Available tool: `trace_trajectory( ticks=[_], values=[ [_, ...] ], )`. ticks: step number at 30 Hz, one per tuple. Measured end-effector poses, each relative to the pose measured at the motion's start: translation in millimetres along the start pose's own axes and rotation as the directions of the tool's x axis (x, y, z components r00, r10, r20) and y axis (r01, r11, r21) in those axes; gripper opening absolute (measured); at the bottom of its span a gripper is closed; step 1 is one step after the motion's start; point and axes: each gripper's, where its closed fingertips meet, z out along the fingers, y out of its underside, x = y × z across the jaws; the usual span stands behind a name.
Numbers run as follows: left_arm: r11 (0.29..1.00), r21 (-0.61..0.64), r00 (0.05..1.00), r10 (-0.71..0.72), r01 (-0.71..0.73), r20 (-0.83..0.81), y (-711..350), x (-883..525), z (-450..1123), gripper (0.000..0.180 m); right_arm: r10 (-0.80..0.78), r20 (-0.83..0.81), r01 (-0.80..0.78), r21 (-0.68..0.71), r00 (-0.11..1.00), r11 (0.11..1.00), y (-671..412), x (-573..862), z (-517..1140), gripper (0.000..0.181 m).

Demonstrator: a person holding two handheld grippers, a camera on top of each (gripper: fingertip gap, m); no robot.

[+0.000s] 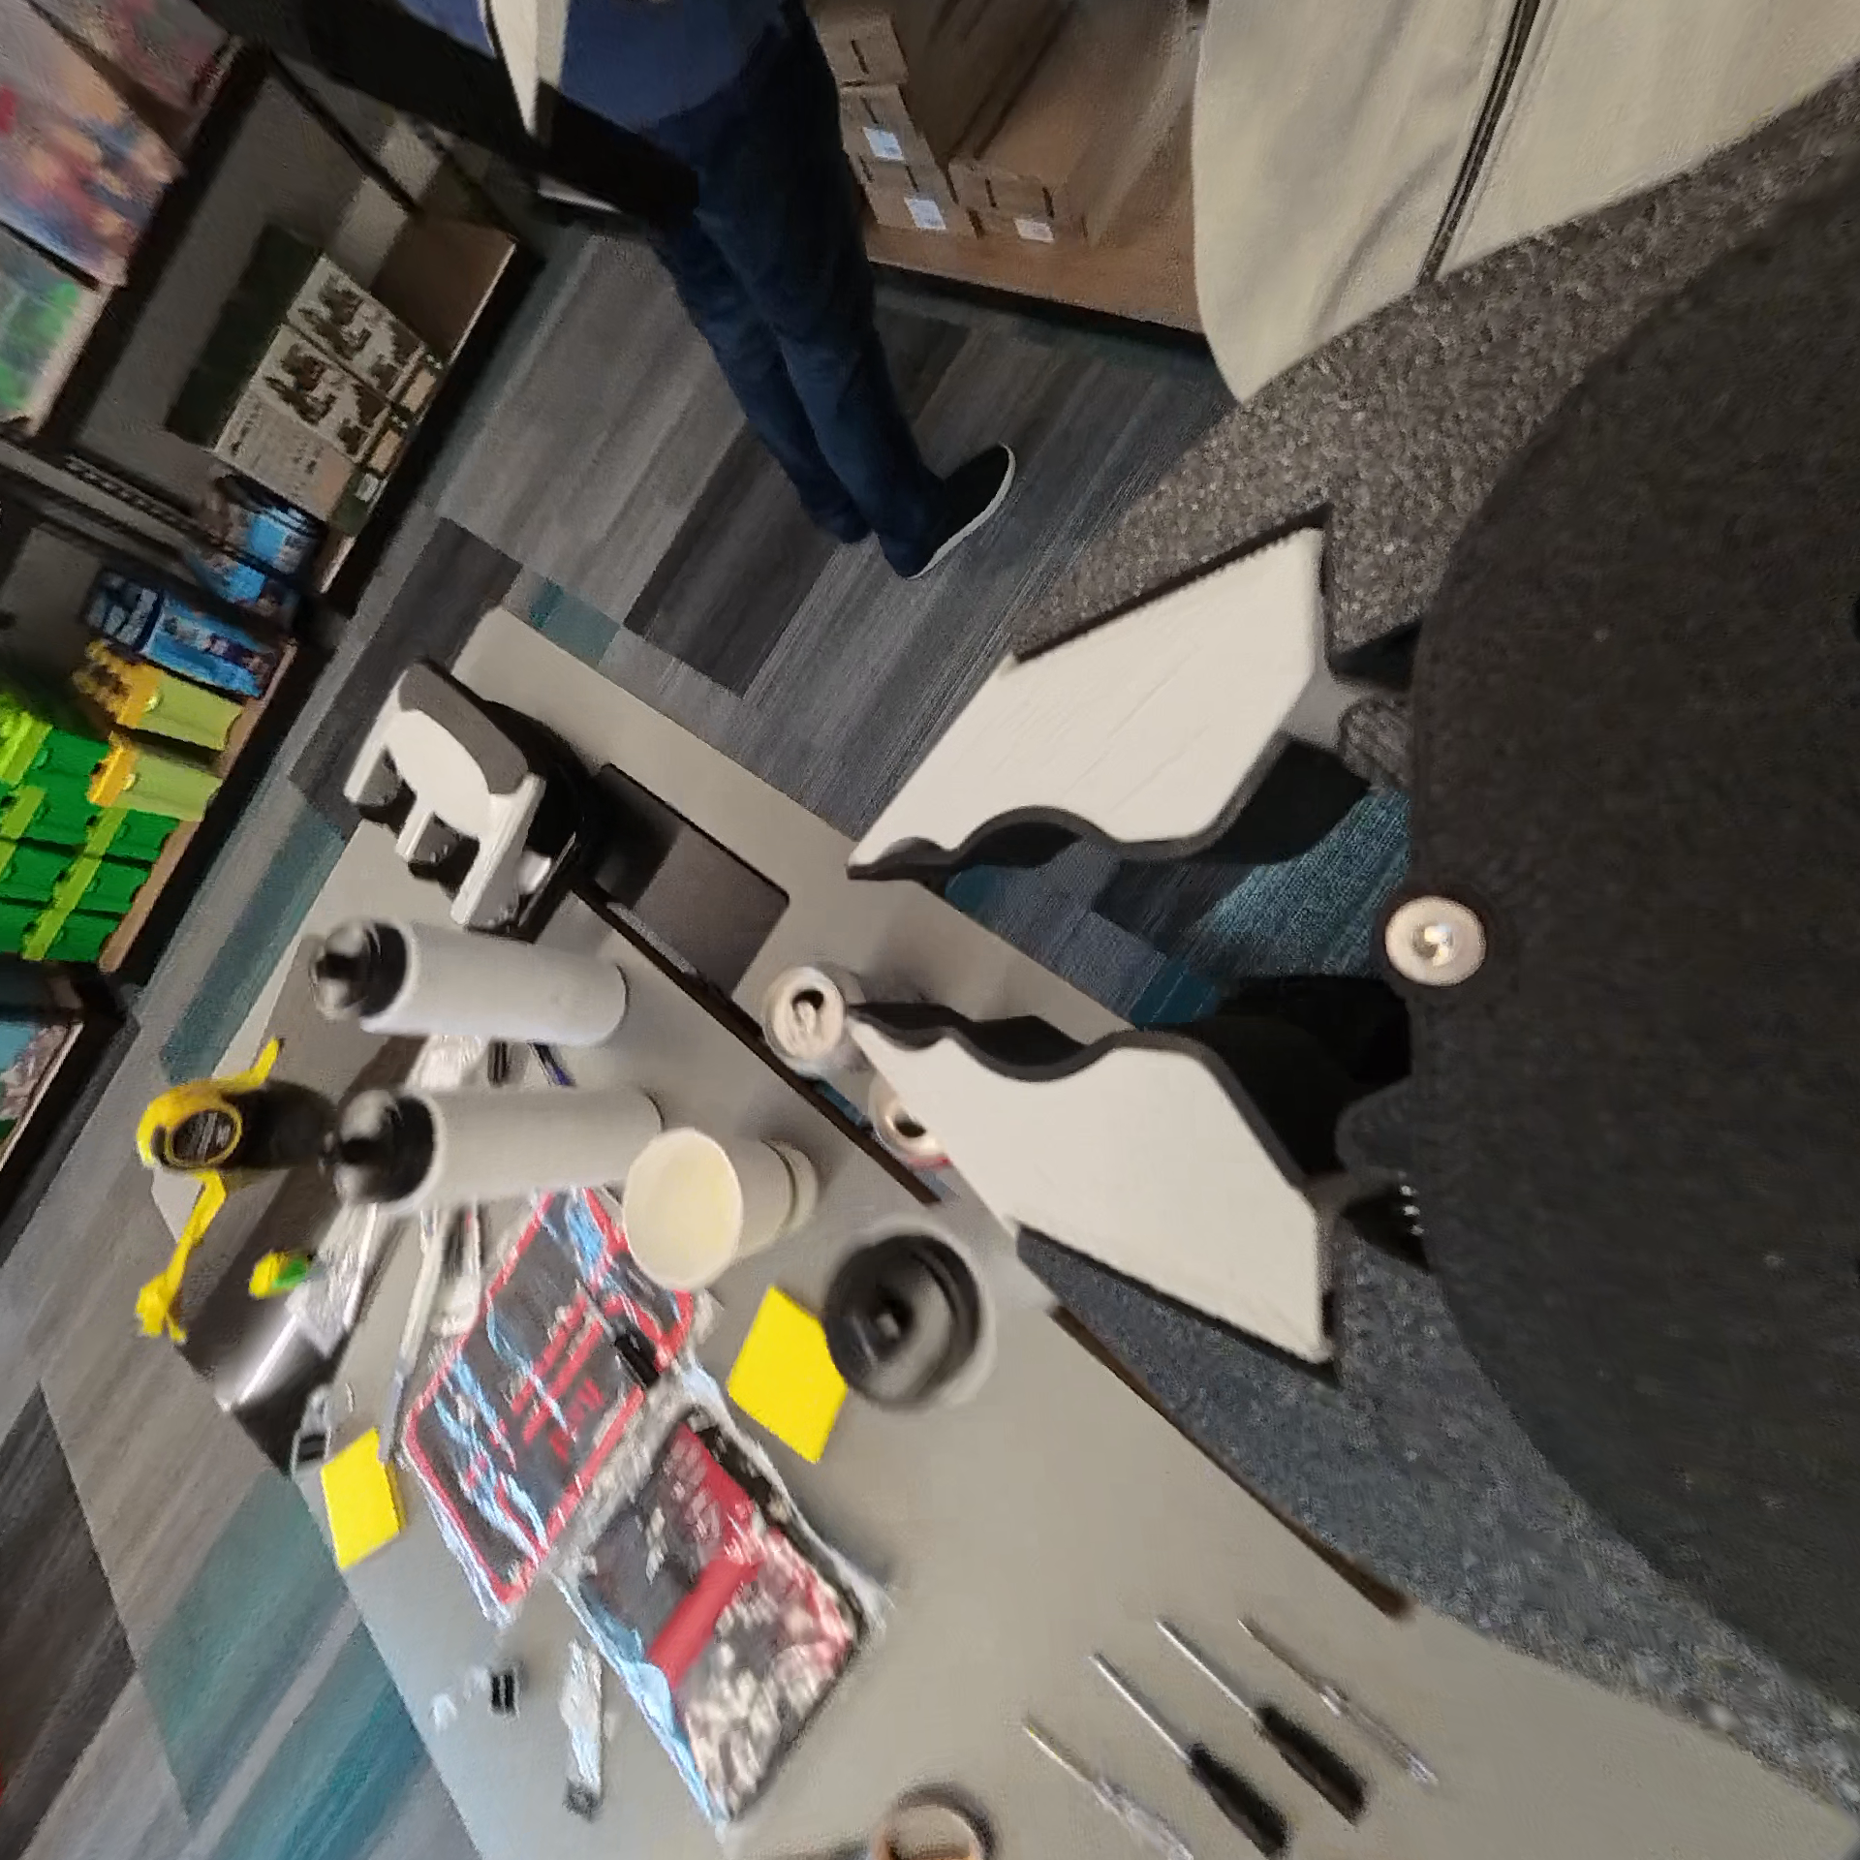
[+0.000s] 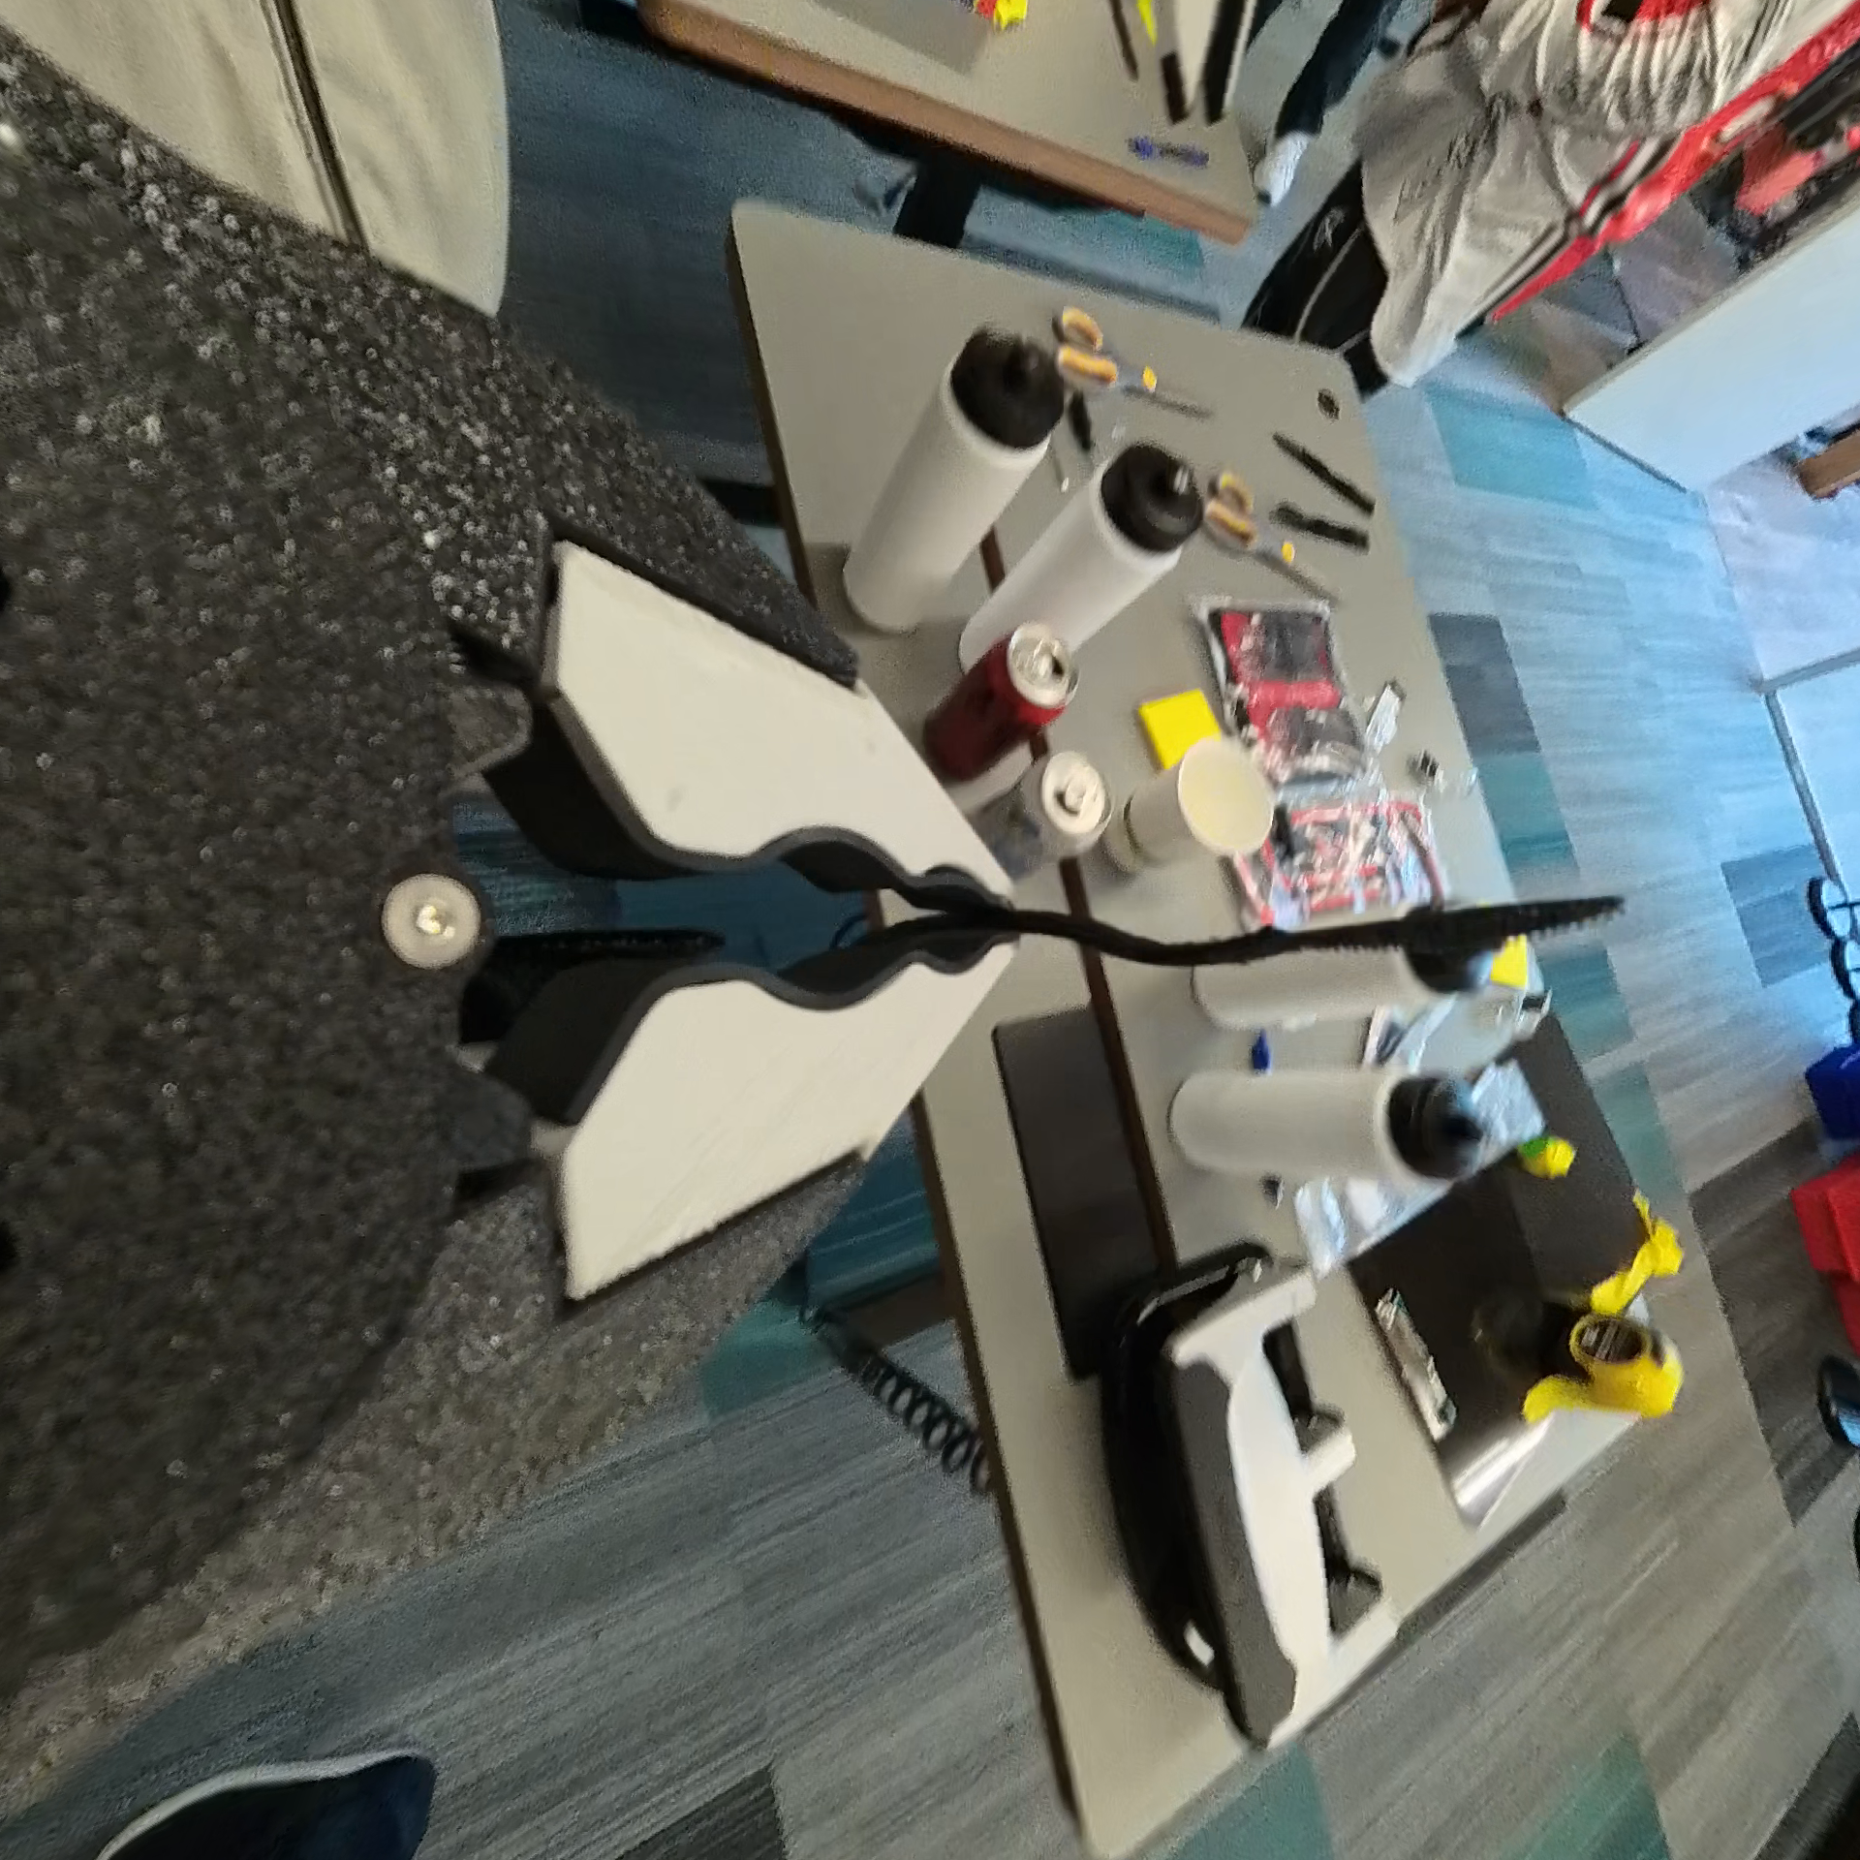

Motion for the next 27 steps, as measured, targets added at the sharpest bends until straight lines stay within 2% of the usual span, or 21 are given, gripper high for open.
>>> trace_trajectory(
  ticks=[4, 7, 12, 22, 27],
  values=[
    [0.998, -0.058, 0.999, 0.014, -0.017, -0.050, -24.6, 71.1, 76.6, 0.023, 0.067, 0.004, -0.067, -0.021, 0.998, 0.998, 23.6, 91.3, -19.0, 0.004],
    [0.996, -0.092, 0.994, 0.004, -0.014, -0.112, -50.4, 133.2, 135.6, 0.024, 0.058, -0.018, -0.058, -0.009, 0.998, 0.998, 18.9, 161.8, -32.3, 0.003],
    [0.991, -0.122, 0.980, 0.030, -0.055, -0.197, -101.5, 217.4, 220.6, 0.023, 0.037, -0.029, -0.036, 0.060, 0.999, 0.998, -39.7, 269.5, -38.3, 0.001],
    [0.999, -0.043, 0.964, 0.009, -0.022, -0.266, -237.5, 283.8, 407.6, 0.024, -0.065, -0.146, 0.093, 0.193, 0.987, 0.977, -221.7, 482.1, 22.3, 0.002],
    [1.000, 0.001, 0.955, 0.001, -0.001, -0.296, -328.3, 310.9, 543.4, 0.023, -0.099, -0.207, 0.135, 0.168, 0.973, 0.976, -292.2, 607.5, 56.8, 0.002]
  ],
)
